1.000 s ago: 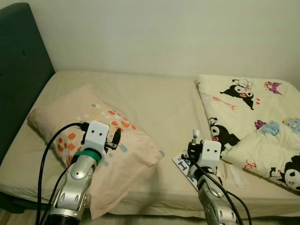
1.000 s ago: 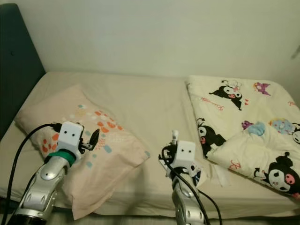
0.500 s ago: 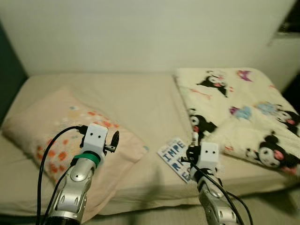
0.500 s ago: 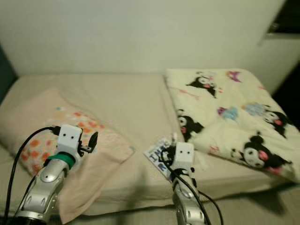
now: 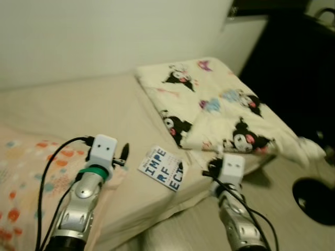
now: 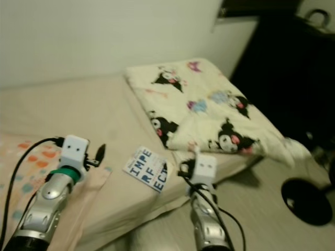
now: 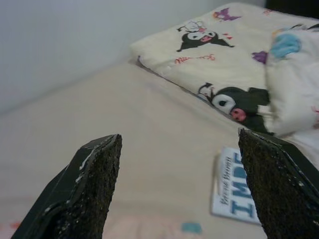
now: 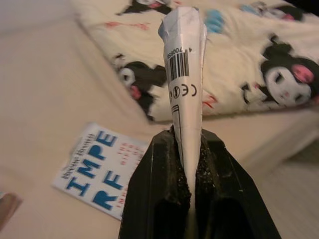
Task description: Clean up the room
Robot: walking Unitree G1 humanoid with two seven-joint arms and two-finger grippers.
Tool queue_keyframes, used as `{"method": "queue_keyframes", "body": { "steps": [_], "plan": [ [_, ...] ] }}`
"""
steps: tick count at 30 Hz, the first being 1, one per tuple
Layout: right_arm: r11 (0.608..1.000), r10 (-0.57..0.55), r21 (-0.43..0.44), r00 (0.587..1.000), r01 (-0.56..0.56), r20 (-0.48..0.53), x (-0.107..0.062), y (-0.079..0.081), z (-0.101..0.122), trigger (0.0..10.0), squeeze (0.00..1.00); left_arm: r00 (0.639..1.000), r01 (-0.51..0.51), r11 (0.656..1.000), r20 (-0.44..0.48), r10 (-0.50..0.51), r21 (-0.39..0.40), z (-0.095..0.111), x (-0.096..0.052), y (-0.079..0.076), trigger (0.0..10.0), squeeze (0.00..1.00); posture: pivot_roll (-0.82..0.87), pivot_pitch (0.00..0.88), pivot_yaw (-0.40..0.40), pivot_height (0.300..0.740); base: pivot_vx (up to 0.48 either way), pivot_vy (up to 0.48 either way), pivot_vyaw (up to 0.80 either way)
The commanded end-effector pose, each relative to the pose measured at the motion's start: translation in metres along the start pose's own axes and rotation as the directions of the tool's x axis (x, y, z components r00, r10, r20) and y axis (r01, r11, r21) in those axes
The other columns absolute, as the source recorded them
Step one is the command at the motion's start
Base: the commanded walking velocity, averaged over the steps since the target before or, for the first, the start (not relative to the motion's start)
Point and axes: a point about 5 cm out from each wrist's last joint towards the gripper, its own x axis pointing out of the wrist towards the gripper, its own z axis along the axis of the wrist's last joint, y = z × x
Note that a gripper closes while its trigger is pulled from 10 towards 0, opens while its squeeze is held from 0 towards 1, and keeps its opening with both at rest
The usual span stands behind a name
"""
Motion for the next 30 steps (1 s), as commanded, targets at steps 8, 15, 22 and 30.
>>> {"method": "queue_keyframes", "body": {
  "steps": [8, 15, 22, 30],
  "plan": [
    [1.0, -0.019, 0.008, 1.0, 0.019, -0.005, 0.003, -0.0052, -0.0008, 10.0, 0.0, 1.0, 0.017, 1.0, 0.006, -0.017, -0.003, 0.0021, 0.0064, -0.0075, 10.0, 0.0, 0.13, 0.0, 0.018, 0.74, 0.0, 0.0, -0.8],
    [1.0, -0.019, 0.001, 1.0, 0.019, -0.009, 0.0043, -0.0049, -0.0018, 10.0, 0.0, 1.0, 0.022, 1.0, 0.004, -0.022, -0.002, 0.0004, 0.0063, -0.0088, 10.0, 0.0, 0.13, 0.0, 0.024, 0.74, 0.0, 0.0, -0.8],
    [1.0, -0.029, 0.008, 1.0, 0.029, -0.009, 0.0039, -0.0063, -0.0033, 10.0, 0.0, 0.999, 0.032, 0.999, 0.004, -0.032, 0.01, -0.0002, 0.0063, -0.0086, 10.0, 0.0, 0.13, 0.0, 0.028, 0.74, 0.0, 0.0, -0.8],
    [1.0, -0.014, -0.003, 1.0, 0.014, -0.013, 0.0022, -0.0053, -0.0055, 10.0, 0.0, 1.0, 0.025, 1.0, -0.001, -0.025, 0.011, -0.0026, 0.0025, -0.0086, 10.0, 0.0, 0.13, 0.0, 0.021, 0.74, 0.0, 0.0, -0.8]
  ]
}}
